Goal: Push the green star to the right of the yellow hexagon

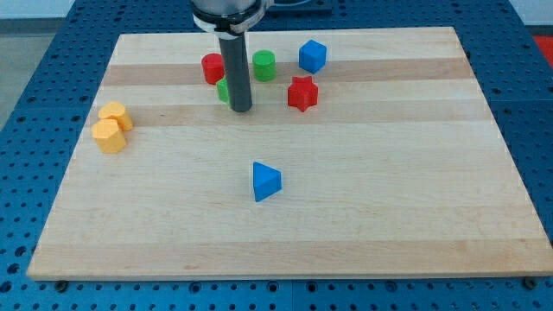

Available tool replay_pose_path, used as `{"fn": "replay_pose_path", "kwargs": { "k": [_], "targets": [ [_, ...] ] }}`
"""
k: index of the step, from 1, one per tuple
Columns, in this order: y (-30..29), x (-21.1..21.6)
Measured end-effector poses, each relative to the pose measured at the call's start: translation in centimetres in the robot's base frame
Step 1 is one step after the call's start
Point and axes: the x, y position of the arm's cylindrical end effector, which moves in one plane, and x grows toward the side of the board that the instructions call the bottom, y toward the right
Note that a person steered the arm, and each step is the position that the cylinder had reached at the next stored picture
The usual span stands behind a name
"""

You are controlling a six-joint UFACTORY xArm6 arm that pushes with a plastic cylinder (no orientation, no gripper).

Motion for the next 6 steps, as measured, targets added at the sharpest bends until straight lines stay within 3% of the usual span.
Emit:
{"fn": "replay_pose_path", "kwargs": {
  "k": [2, 5, 6],
  "targets": [
    [3.8, -6.2],
    [-4.6, -0.3],
    [-7.8, -0.1]
  ]
}}
